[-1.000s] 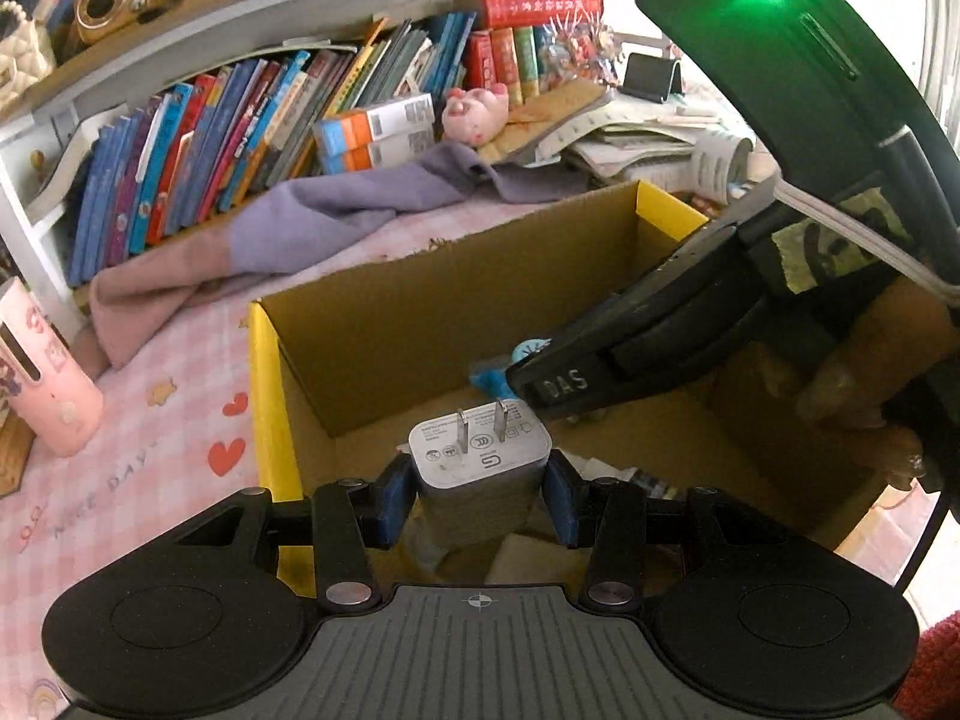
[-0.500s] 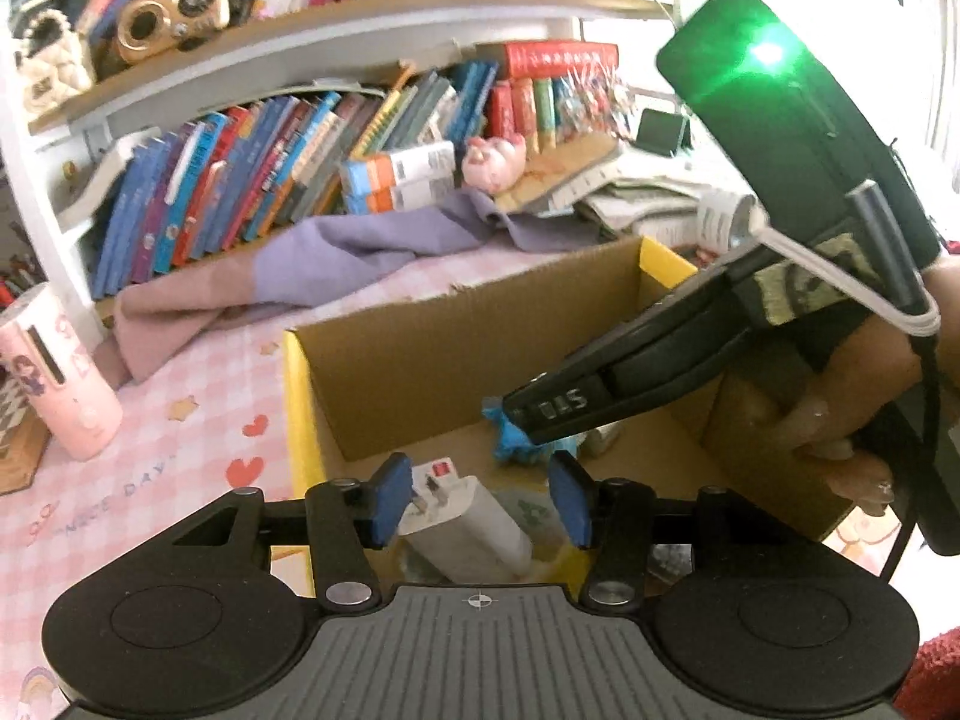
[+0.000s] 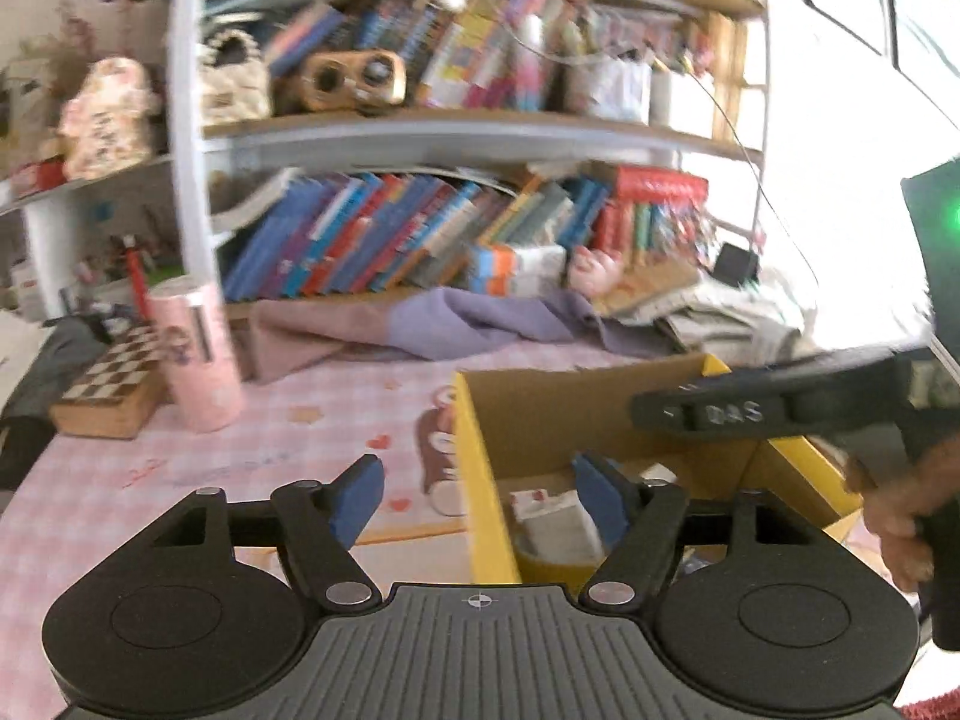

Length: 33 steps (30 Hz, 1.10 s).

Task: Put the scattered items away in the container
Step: 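Lift both open tools out of the yellow box and back away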

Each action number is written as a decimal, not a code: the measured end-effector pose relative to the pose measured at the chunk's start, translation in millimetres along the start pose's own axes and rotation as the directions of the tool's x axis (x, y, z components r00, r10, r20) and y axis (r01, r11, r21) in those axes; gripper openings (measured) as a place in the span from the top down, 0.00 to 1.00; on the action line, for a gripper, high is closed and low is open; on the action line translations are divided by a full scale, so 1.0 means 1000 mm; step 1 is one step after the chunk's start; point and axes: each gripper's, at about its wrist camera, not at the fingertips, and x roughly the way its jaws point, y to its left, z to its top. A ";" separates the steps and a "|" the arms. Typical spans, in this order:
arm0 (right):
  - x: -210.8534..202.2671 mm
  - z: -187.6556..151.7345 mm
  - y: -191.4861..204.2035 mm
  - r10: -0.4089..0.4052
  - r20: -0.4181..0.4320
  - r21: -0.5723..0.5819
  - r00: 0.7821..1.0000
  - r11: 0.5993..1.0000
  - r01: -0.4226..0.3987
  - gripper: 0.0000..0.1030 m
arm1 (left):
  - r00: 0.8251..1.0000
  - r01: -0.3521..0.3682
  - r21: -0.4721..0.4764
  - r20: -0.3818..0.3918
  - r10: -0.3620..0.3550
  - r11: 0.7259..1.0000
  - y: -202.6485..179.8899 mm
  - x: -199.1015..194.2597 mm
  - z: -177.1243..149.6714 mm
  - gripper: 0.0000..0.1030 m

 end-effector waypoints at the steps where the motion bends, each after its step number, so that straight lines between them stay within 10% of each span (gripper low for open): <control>1: -0.005 -0.002 0.004 -0.003 0.010 0.003 1.000 1.000 0.003 0.53 | 1.000 -0.011 -0.009 0.009 0.012 1.000 0.004 -0.006 -0.001 0.25; 33: -0.124 -0.140 0.115 -0.118 0.043 0.035 0.992 0.993 0.117 0.33 | 0.983 -0.174 -0.036 -0.070 0.172 0.984 0.047 -0.130 -0.102 0.05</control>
